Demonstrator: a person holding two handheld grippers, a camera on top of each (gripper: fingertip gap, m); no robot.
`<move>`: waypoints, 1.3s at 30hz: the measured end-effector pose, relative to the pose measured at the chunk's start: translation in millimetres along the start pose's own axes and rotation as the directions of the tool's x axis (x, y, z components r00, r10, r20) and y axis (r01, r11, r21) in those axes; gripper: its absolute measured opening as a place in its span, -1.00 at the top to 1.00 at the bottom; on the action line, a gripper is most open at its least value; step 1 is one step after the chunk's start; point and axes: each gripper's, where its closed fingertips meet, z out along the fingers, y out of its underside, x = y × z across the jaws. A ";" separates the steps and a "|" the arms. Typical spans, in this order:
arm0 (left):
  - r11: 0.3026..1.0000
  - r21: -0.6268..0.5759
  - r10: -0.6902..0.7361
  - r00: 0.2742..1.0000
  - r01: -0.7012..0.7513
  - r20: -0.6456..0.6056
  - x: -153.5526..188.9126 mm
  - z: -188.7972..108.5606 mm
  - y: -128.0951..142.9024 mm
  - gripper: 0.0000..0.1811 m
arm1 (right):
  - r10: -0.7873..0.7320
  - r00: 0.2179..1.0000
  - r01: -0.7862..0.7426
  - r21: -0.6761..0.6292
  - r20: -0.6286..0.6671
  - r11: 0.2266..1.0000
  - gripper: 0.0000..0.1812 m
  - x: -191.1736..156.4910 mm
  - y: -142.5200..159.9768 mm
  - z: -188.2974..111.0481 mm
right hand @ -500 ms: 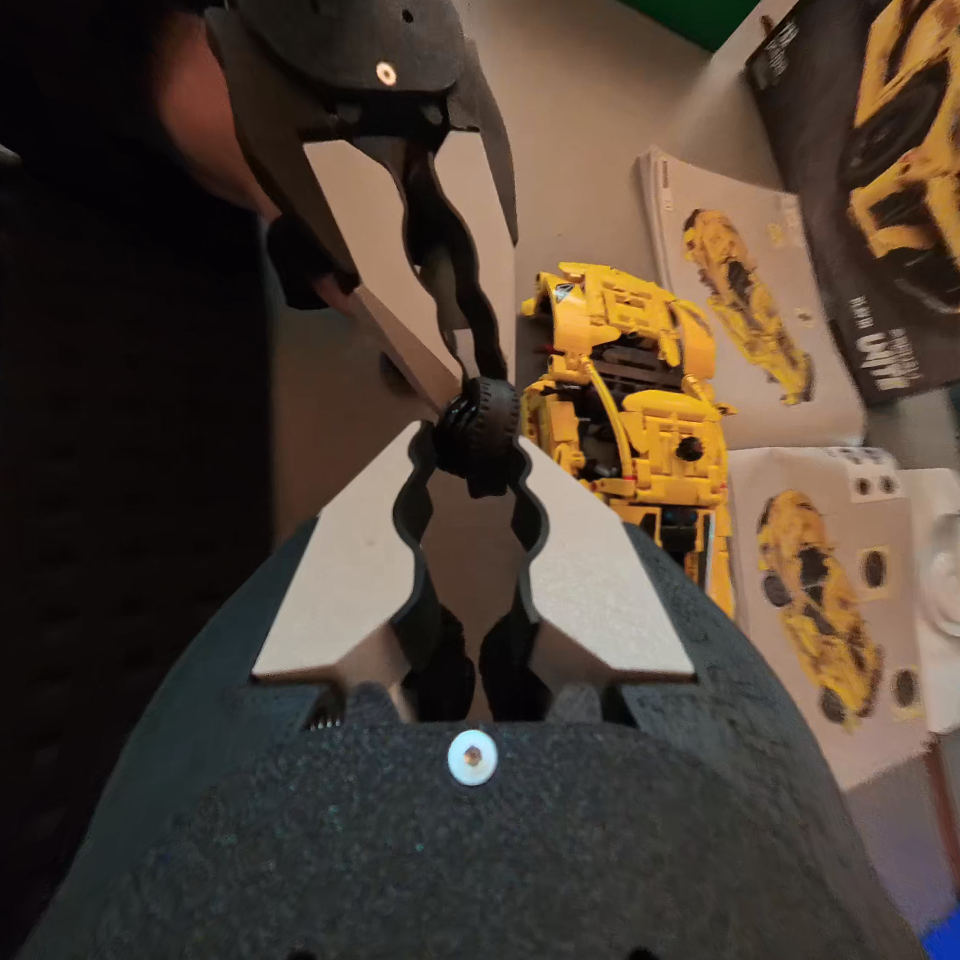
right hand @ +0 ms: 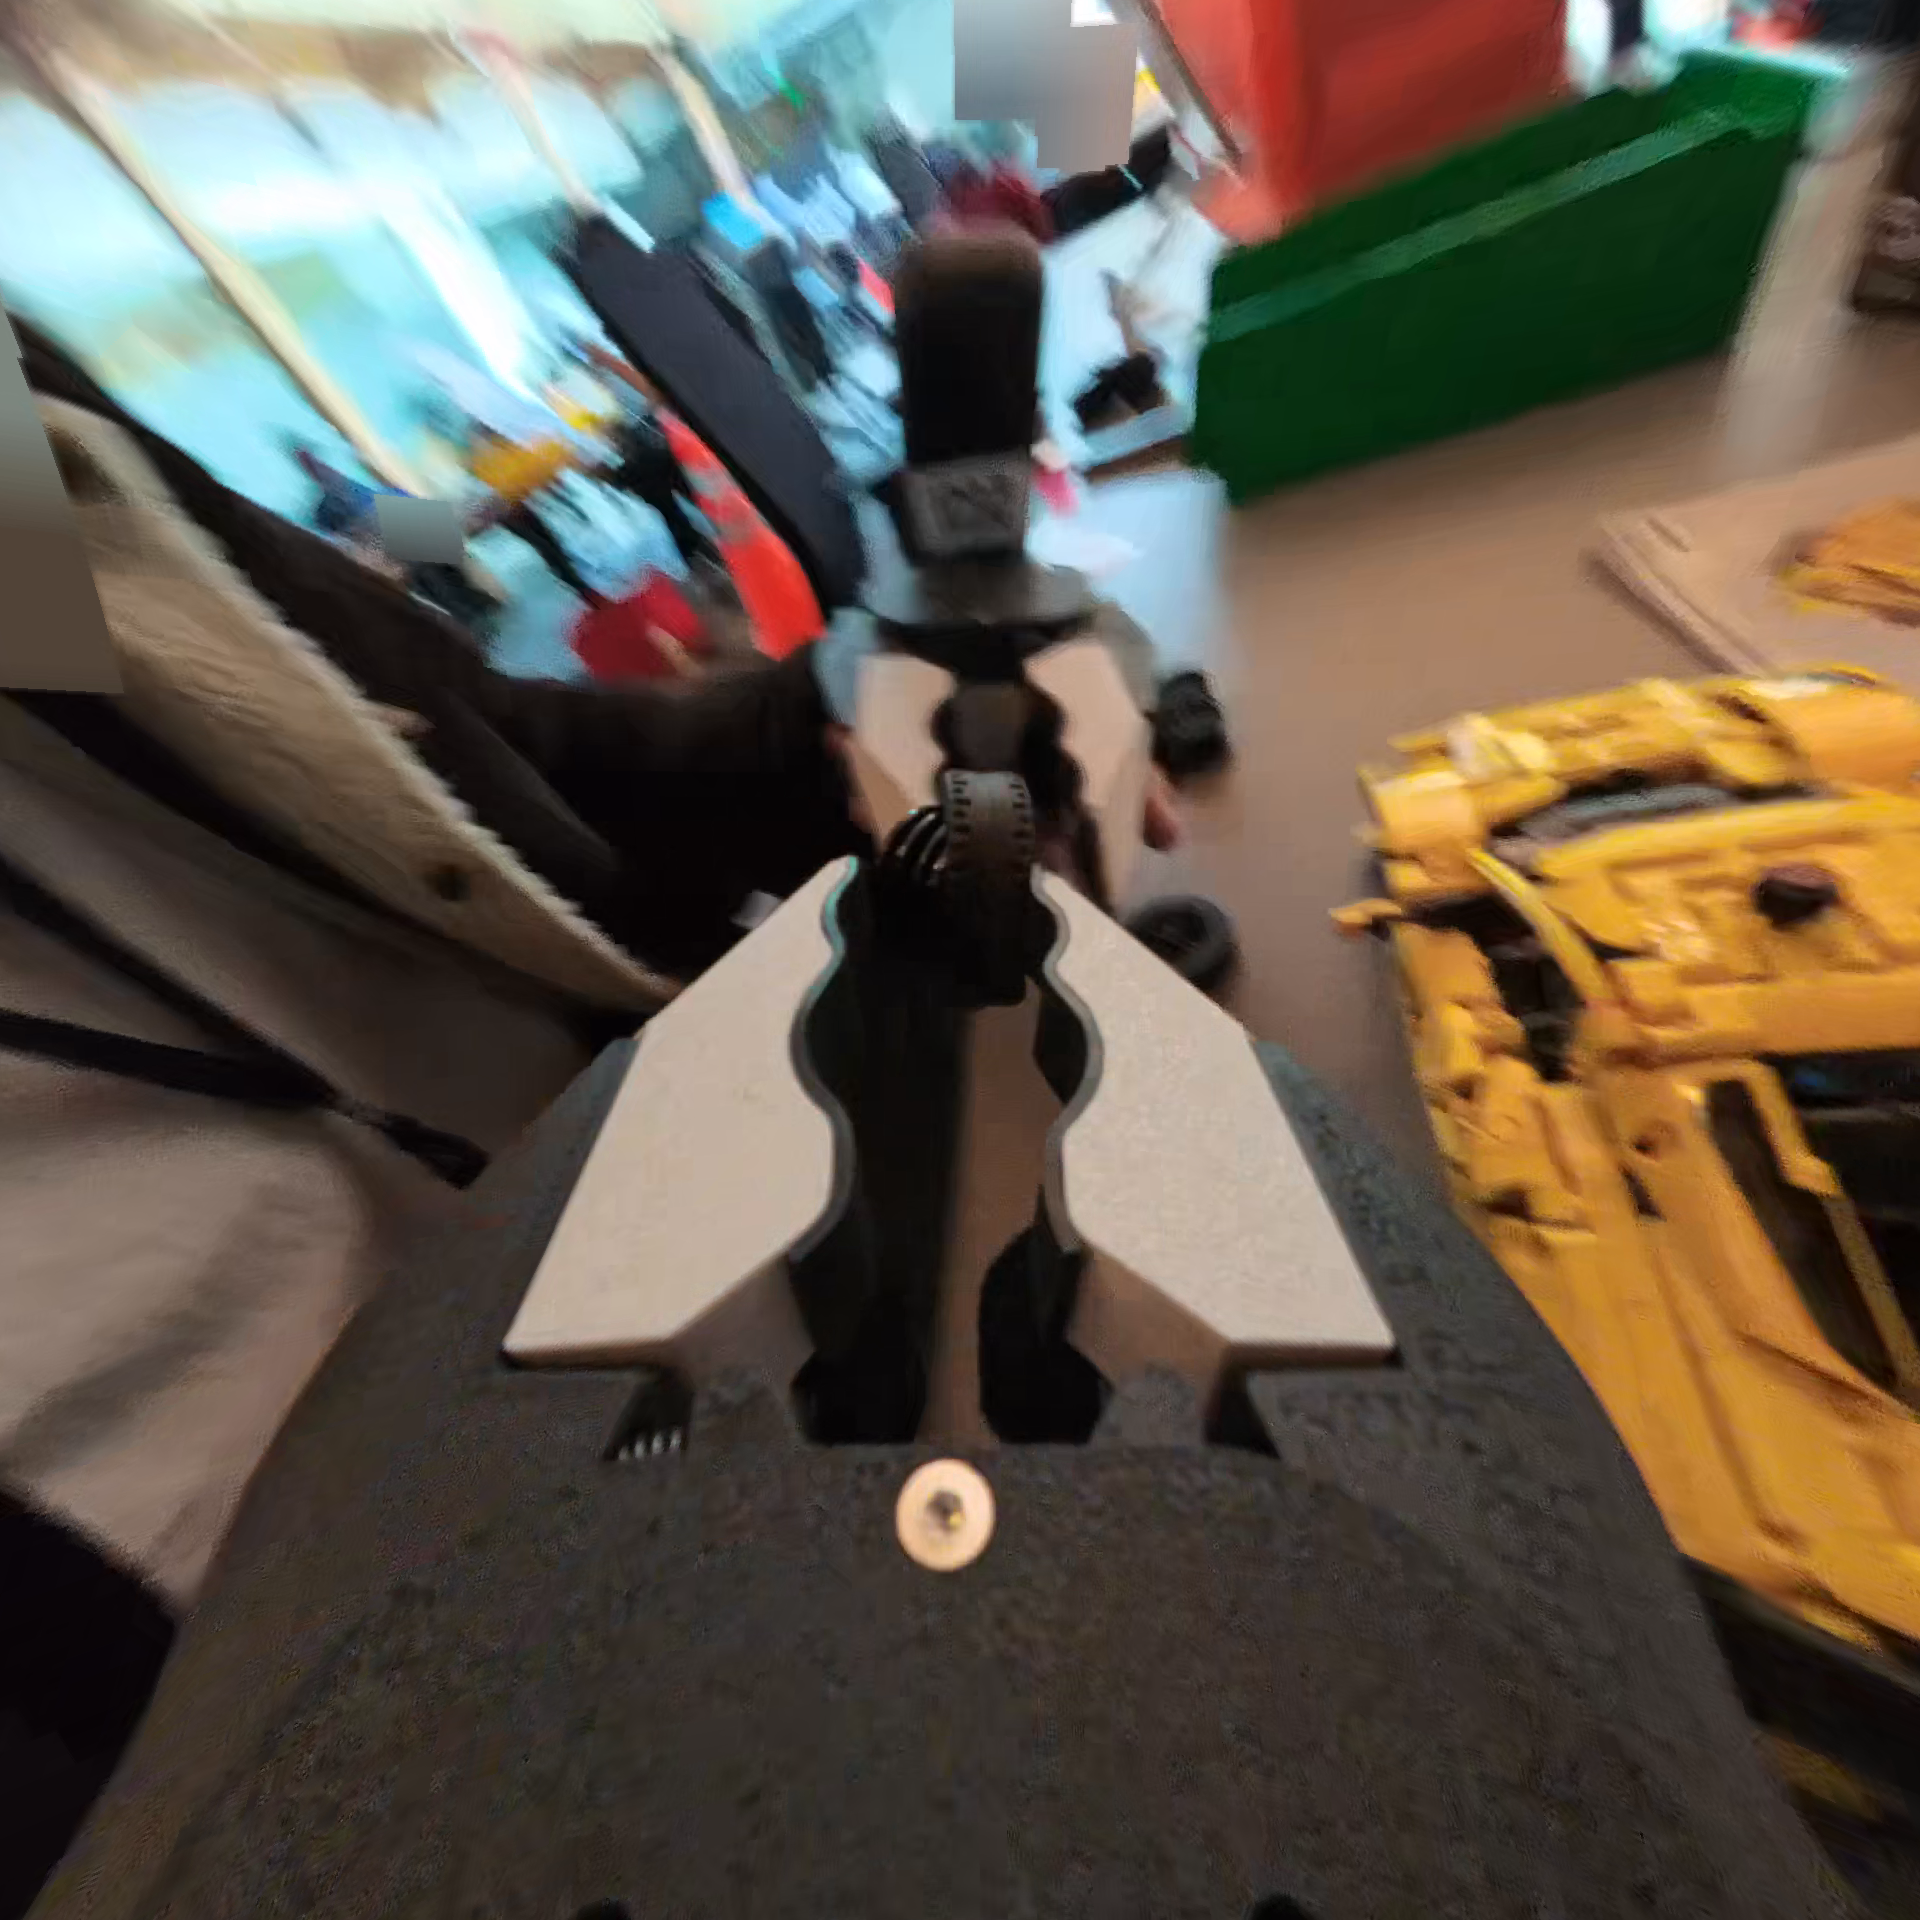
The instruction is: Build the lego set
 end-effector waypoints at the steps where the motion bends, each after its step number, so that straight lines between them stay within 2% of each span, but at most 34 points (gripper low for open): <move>1: 1.000 0.023 -0.017 1.000 0.017 -0.026 3.0 0.2 -3.5 0.62 | 0.029 0.998 -0.032 0.041 0.059 0.999 0.68 -4.7 -0.1 -0.6; 6: 0.996 0.059 -0.061 0.990 0.069 -0.125 17.4 0.5 -9.6 0.62 | 0.054 0.997 -0.055 0.024 0.060 0.998 0.68 2.2 17.7 13.2; 8: 0.995 0.061 -0.073 0.989 0.081 -0.130 17.1 0.2 -9.4 0.63 | 0.043 0.997 -0.045 0.029 0.056 0.999 0.68 1.8 16.0 11.8; 10: 0.998 0.041 -0.036 0.996 0.039 -0.086 12.5 2.4 -4.2 0.80 | 0.055 0.996 -0.057 0.020 0.070 0.998 0.67 0.2 20.2 12.2; 13: 0.998 0.051 -0.031 0.995 0.036 -0.096 14.1 3.7 -5.9 0.80 | 0.054 0.996 -0.057 0.040 0.074 0.998 0.67 -1.4 19.0 10.3; 15: 0.999 0.025 -0.027 0.998 0.029 -0.064 9.0 3.4 -3.2 0.82 | 0.030 0.999 -0.031 0.022 0.021 0.999 0.66 4.7 21.3 11.6; 19: 1.000 -0.004 -0.024 0.998 0.024 0.064 -11.6 0.4 2.8 0.84 | -0.068 0.976 0.064 -0.027 -0.207 0.998 0.66 29.6 26.2 11.0; 22: 0.999 -0.030 0.029 0.991 -0.025 0.134 -18.1 1.0 5.3 0.84 | -0.123 0.955 0.109 -0.067 -0.270 0.992 0.68 36.8 29.4 8.8; 29: 0.996 -0.046 0.090 0.968 -0.082 0.235 -27.5 -0.3 5.1 0.84 | -0.302 0.839 0.250 -0.172 -0.453 0.953 0.70 48.0 28.3 6.8; 32: 0.993 -0.066 0.111 0.952 -0.096 0.286 -33.7 -0.1 6.6 0.84 | -0.313 0.796 0.238 -0.207 -0.519 0.949 0.71 55.2 29.9 5.8; 35: 0.988 -0.106 0.142 0.923 -0.111 0.357 -42.7 -0.2 10.3 0.84 | -0.386 0.707 0.249 -0.302 -0.593 0.920 0.71 64.2 33.7 5.3; 39: 0.990 -0.100 0.132 0.904 -0.099 0.407 -49.2 -0.4 8.8 0.85 | -0.421 0.631 0.243 -0.350 -0.651 0.905 0.72 70.4 32.2 3.3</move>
